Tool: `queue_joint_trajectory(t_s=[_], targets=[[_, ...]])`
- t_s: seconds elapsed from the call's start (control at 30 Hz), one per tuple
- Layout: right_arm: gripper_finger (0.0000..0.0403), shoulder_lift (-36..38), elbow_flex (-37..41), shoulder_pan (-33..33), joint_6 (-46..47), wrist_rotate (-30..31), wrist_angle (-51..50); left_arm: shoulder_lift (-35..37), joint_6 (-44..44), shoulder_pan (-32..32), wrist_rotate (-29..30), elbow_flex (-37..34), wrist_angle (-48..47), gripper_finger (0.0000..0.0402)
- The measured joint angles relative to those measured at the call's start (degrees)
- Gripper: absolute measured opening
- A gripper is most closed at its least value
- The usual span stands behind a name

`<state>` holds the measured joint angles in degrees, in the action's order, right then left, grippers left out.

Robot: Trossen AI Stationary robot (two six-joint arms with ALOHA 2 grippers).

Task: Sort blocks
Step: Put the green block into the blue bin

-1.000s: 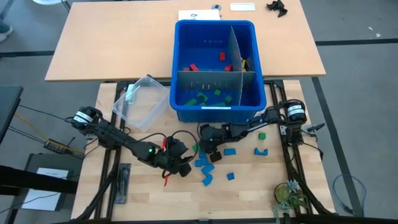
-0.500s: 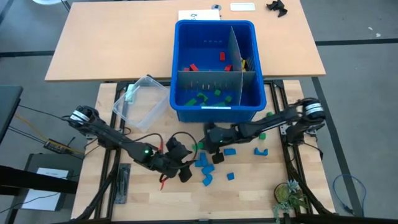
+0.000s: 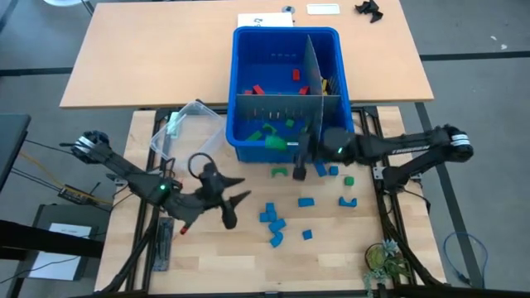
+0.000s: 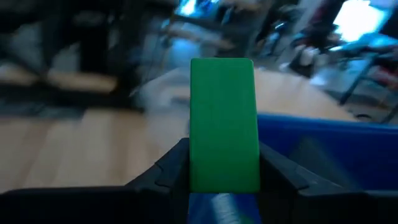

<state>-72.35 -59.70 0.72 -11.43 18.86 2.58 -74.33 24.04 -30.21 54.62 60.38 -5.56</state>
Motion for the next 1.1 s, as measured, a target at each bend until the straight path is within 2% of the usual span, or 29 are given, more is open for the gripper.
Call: queue_joint_trajectory(t_s=[0.1,0.23,0.4,0.57,0.7,0.93,1.1], targets=[[0.0133,1.11,0.0,-3.13,1.83,-2.0,3.88,-0.21,-0.03,0.76,3.2,-0.09,-0.04,0.0202],[0.0134,0.39,-0.07,-7.71,5.23,-3.92,6.26,-0.3,-0.03,2.65,2.55,-0.09,-0.02,0.0202],[0.0133,-4.4,0.0,-12.07,10.34,-6.84,5.5,-0.34,-3.45,4.85,2.01,-0.07,3.08,0.0202],[0.0133,-8.25,0.02,-14.02,9.52,-6.92,6.16,-0.34,-7.71,8.17,-5.92,-0.09,5.72,0.0202],[0.0138,-9.14,0.02,-15.92,8.99,-6.15,5.67,-0.35,-9.12,12.12,-7.97,-0.09,6.16,0.0202],[0.0206,-7.48,0.02,-16.32,7.27,-6.06,4.09,-1.06,-10.18,22.12,-18.19,2.16,-0.21,0.0202],[0.0243,-3.06,-0.01,-14.83,3.23,-2.69,-3.98,-1.08,-10.37,28.42,-20.06,2.84,-7.53,0.0202]])
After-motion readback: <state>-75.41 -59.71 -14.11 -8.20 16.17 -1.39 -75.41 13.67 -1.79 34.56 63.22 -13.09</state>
